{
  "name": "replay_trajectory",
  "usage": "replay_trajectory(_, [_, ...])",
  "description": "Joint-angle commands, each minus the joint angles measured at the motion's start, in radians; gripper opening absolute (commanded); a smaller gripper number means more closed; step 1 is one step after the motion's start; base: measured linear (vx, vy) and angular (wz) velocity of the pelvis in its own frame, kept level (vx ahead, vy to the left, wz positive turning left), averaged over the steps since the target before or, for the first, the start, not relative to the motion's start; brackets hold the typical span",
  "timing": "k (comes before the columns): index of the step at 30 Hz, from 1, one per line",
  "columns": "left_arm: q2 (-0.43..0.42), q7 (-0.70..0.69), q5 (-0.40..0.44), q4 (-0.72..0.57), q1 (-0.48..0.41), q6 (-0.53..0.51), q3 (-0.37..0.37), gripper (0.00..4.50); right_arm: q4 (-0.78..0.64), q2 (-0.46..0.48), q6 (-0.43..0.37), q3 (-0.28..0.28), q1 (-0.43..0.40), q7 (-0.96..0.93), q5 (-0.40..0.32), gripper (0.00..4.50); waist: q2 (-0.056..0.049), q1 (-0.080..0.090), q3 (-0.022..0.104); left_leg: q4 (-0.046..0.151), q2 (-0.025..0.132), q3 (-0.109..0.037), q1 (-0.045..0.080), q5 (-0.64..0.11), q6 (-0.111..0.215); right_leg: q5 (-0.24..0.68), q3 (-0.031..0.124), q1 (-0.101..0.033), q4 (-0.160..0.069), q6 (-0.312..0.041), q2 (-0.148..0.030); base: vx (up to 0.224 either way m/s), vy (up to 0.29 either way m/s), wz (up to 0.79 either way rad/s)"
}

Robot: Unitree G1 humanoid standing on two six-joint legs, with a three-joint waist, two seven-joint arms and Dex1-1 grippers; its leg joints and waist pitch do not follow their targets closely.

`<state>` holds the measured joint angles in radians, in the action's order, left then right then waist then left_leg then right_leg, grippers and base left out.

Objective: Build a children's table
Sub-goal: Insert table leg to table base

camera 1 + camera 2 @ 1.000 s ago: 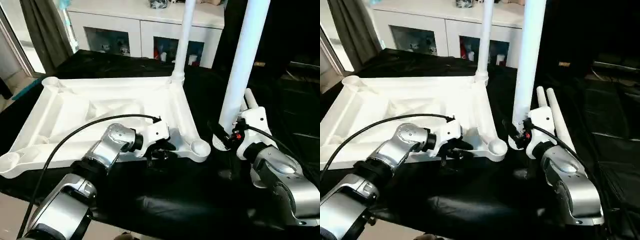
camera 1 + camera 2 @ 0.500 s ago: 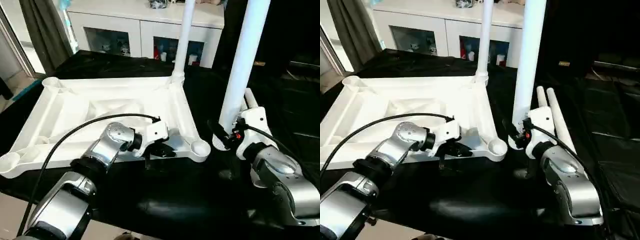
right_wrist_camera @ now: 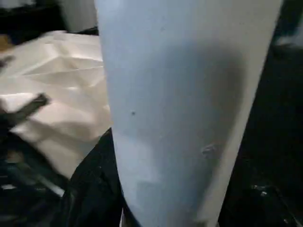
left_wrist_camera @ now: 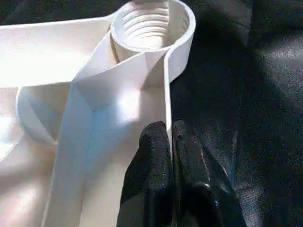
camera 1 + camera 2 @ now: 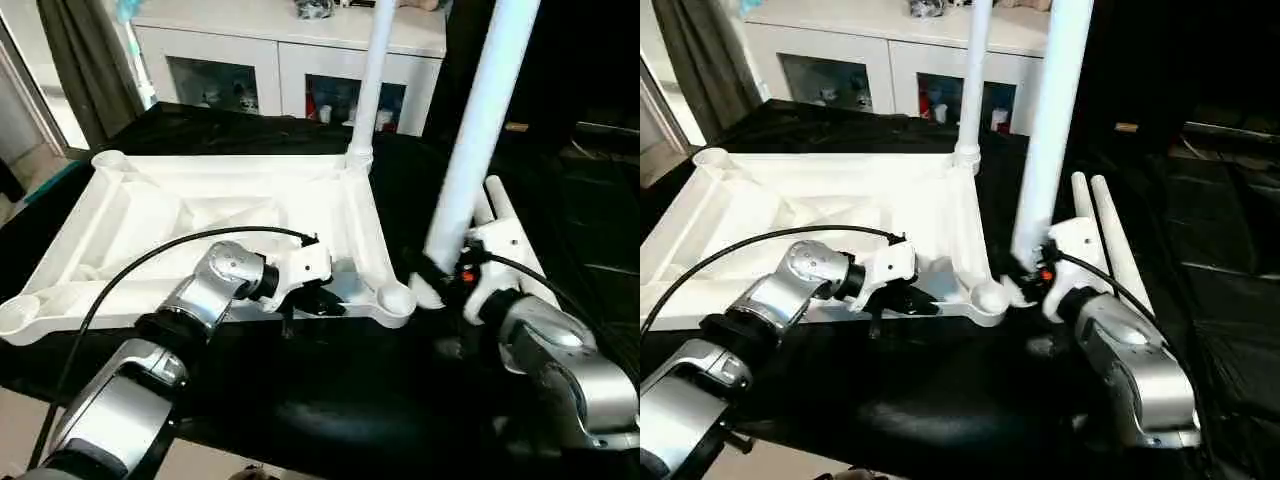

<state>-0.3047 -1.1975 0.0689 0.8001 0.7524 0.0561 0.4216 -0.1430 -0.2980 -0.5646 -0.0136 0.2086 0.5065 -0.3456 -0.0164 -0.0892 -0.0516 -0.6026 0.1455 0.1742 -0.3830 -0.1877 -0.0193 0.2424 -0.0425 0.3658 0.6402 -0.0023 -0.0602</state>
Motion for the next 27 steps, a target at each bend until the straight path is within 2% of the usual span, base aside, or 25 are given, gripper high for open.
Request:
replay_trajectory(1, [-0.027, -0.021, 0.044, -0.006, -0.018, -0.027, 0.028, 0.0, 0.013, -0.015, -0.024, 0.037, 0.024, 0.056, -0.02, 1.93, 0.003, -0.007, 0.06, 0.077, 0.095, -0.039, 0.025, -0.174, 0.018, -0.033, 0.054, -0.038, -0.074, -0.284, -0.115, 0.0, 0.0, 0.0])
replay_trajectory(2, [-0.03, -0.021, 0.041, -0.017, -0.023, -0.035, 0.022, 0.0, 0.025, -0.022, -0.02, 0.052, 0.029, 0.073, -0.012, 1.93, 0.0, -0.008, 0.06, 0.076, 0.094, -0.038, 0.022, -0.162, 0.022, -0.038, 0.054, -0.038, -0.075, -0.284, -0.117, 0.0, 0.0, 0.0])
replay_trajectory(3, [-0.033, -0.022, 0.036, -0.031, -0.029, -0.042, 0.017, 0.0, 0.039, -0.025, -0.014, 0.064, 0.035, 0.085, -0.005, 1.93, 0.007, -0.009, 0.059, 0.076, 0.095, -0.038, 0.022, -0.149, 0.026, -0.04, 0.053, -0.038, -0.073, -0.283, -0.117, 0.0, 0.0, 0.0])
replay_trajectory(4, [-0.037, -0.026, 0.029, -0.051, -0.039, -0.052, 0.01, 0.0, 0.06, -0.026, -0.006, 0.076, 0.045, 0.097, 0.003, 1.93, 0.011, -0.007, 0.06, 0.076, 0.096, -0.037, 0.021, -0.142, 0.028, -0.034, 0.052, -0.037, -0.073, -0.283, -0.118, 0.0, 0.0, 0.0])
replay_trajectory(5, [-0.04, -0.029, 0.024, -0.066, -0.046, -0.059, 0.005, 0.0, 0.077, -0.025, 0.001, 0.084, 0.055, 0.104, 0.009, 1.93, 0.007, -0.008, 0.061, 0.076, 0.096, -0.037, 0.021, -0.142, 0.028, -0.032, 0.052, -0.036, -0.073, -0.284, -0.118, 0.0, 0.0, 0.0])
replay_trajectory(6, [-0.042, -0.03, 0.02, -0.079, -0.054, -0.065, 0.002, 0.0, 0.099, -0.023, 0.007, 0.093, 0.067, 0.112, 0.016, 1.93, 0.013, -0.005, 0.06, 0.076, 0.096, -0.037, 0.02, -0.135, 0.029, -0.037, 0.051, -0.036, -0.071, -0.285, -0.116, 0.0, 0.0, 0.0])
replay_trajectory(8, [-0.042, -0.03, 0.02, -0.079, -0.054, -0.065, 0.002, 0.0, 0.099, -0.023, 0.007, 0.093, 0.067, 0.112, 0.016, 1.93, 0.009, -0.008, 0.061, 0.075, 0.095, -0.035, 0.022, -0.127, 0.033, -0.045, 0.051, -0.034, -0.071, -0.281, -0.115, 0.0, 0.0, 0.0])
replay_trajectory(11, [-0.05, -0.031, 0.015, -0.101, -0.07, -0.078, 0.003, 0.0, 0.144, -0.022, 0.018, 0.114, 0.097, 0.121, 0.039, 1.93, 0.016, -0.006, 0.06, 0.075, 0.093, -0.034, 0.018, -0.112, 0.039, -0.057, 0.051, -0.035, -0.07, -0.279, -0.115, 0.0, 0.0, 0.0])
replay_trajectory(17, [-0.053, -0.04, 0.005, -0.125, -0.082, -0.095, -0.002, 0.0, 0.205, -0.003, 0.047, 0.106, 0.134, 0.107, 0.046, 1.93, 0.016, -0.006, 0.06, 0.074, 0.094, -0.033, 0.019, -0.106, 0.044, -0.059, 0.051, -0.034, -0.07, -0.279, -0.115, 0.0, 0.0, 0.0])
replay_trajectory(21, [-0.056, -0.039, 0.003, -0.159, -0.095, -0.119, -0.012, 0.0, 0.24, 0.007, 0.064, 0.107, 0.139, 0.13, 0.032, 1.93, 0.015, -0.001, 0.057, 0.077, 0.095, -0.033, 0.019, -0.136, 0.033, -0.011, 0.051, -0.034, -0.074, -0.278, -0.116, 0.0, 0.0, 0.0])
replay_trajectory(26, [-0.059, -0.037, 0.002, -0.166, -0.095, -0.126, -0.014, 0.0, 0.252, 0.016, 0.073, 0.088, 0.12, 0.15, 0.01, 1.93, 0.016, -0.003, 0.059, 0.075, 0.094, -0.032, 0.02, -0.117, 0.04, -0.045, 0.052, -0.034, -0.072, -0.278, -0.114, 0.0, 0.0, 0.0])
replay_trajectory(27, [-0.061, -0.036, 0.001, -0.169, -0.095, -0.129, -0.014, 0.0, 0.264, 0.024, 0.083, 0.069, 0.102, 0.158, -0.008, 1.93, 0.01, -0.004, 0.059, 0.076, 0.094, -0.032, 0.02, -0.123, 0.041, -0.045, 0.052, -0.032, -0.073, -0.279, -0.115, 0.0, 0.0, 0.0])
